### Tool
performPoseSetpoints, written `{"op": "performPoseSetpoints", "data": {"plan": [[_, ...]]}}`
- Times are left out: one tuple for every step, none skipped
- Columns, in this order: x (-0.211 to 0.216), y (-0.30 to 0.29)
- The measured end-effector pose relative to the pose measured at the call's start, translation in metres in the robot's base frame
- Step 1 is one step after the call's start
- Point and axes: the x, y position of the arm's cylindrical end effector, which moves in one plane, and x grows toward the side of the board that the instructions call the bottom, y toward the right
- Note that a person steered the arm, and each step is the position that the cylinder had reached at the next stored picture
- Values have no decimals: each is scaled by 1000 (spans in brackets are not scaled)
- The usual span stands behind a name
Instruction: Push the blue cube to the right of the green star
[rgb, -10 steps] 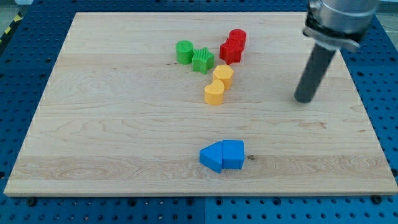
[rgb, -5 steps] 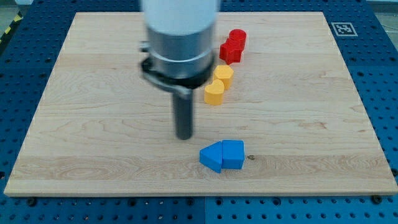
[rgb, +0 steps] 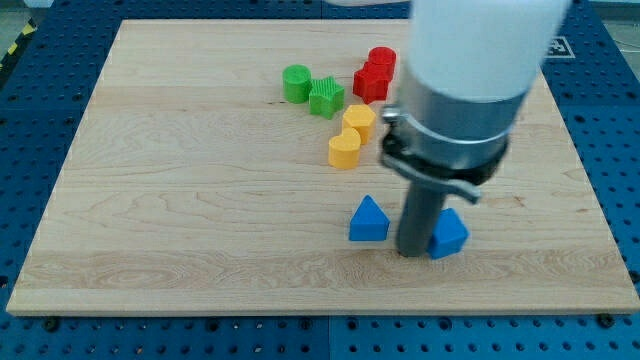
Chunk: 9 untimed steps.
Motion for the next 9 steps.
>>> {"op": "performPoseSetpoints", "data": {"plan": [[0,23],[12,23],[19,45],[-13,67],[-54,67],[-50,67],[-36,85],[-54,110],[-82,103]]}}
